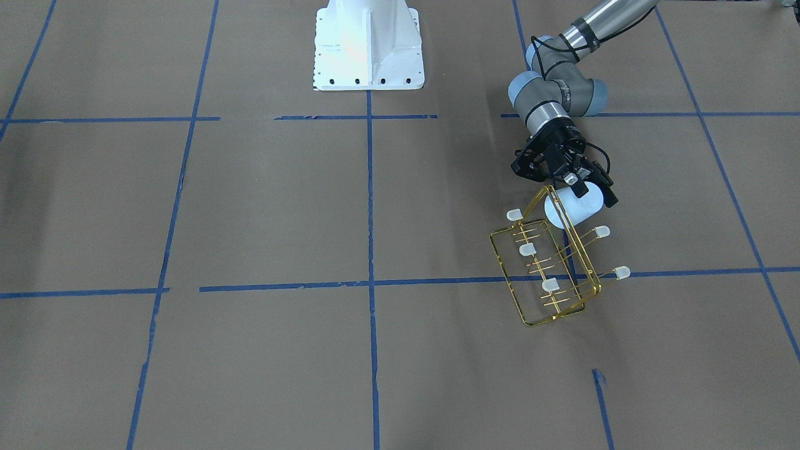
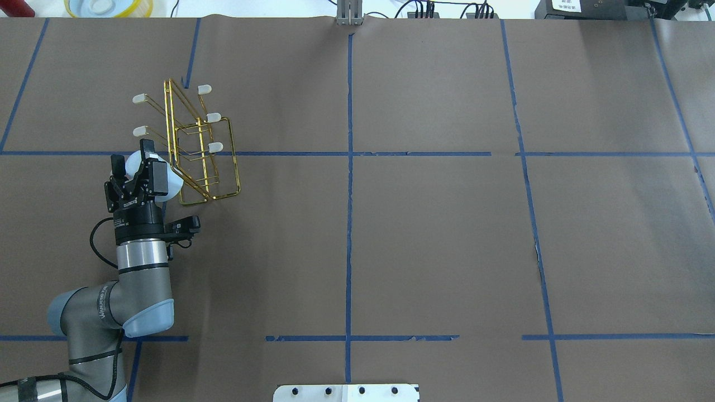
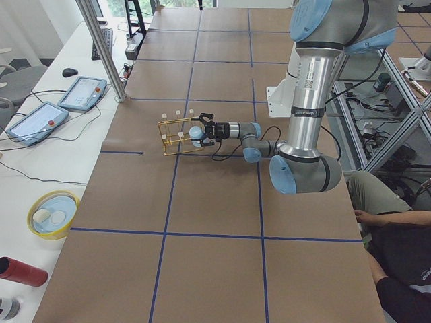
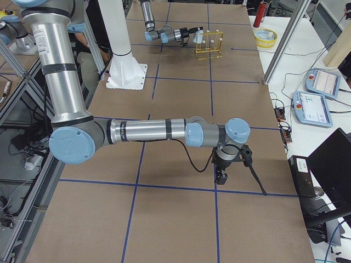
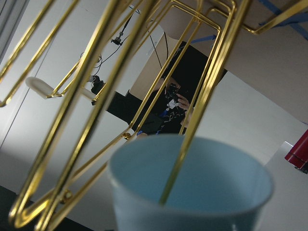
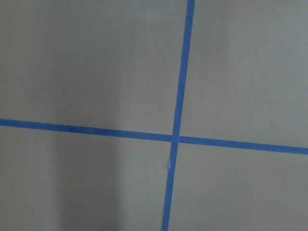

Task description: Hang cup on cup holder

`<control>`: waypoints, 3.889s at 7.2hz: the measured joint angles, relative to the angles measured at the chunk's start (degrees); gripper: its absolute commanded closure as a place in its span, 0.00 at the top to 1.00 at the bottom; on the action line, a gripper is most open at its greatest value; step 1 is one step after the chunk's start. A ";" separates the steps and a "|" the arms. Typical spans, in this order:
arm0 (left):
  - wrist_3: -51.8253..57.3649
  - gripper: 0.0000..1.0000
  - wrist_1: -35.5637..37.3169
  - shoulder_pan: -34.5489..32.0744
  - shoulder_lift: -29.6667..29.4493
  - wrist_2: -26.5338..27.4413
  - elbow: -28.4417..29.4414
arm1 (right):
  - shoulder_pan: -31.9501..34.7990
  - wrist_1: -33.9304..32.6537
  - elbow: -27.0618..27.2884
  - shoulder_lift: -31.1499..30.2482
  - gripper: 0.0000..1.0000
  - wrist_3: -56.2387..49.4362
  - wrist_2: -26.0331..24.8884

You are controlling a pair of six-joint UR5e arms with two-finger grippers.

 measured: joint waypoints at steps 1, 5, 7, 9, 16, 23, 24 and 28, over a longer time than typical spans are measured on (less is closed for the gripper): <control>-0.03 1.00 0.01 0.00 0.01 0.00 -0.07 | 0.00 0.00 0.00 0.00 1.00 0.00 0.00; -0.05 1.00 -0.85 -0.03 2.04 0.08 -2.68 | 0.00 0.00 0.00 0.00 1.00 0.00 0.00; -0.07 1.00 -1.63 -0.02 6.61 0.09 -7.47 | 0.00 0.00 0.00 0.00 1.00 0.00 0.00; -1.25 1.00 -5.68 -0.01 10.97 0.07 -11.67 | 0.00 0.00 0.00 0.00 1.00 0.00 0.00; -35.48 1.00 -24.11 -0.16 19.61 -6.97 -19.73 | 0.00 0.00 0.00 0.00 1.00 0.00 0.00; -101.59 1.00 -28.91 -2.58 24.06 -49.70 -26.93 | 0.00 0.00 0.00 0.00 1.00 0.00 0.00; -104.67 1.00 -28.87 -5.11 24.20 -57.81 -28.01 | 0.00 0.00 0.00 0.00 1.00 0.00 0.00; -102.93 1.00 -25.66 -27.02 24.04 -100.36 -26.82 | 0.00 0.00 0.00 0.00 1.00 0.00 0.00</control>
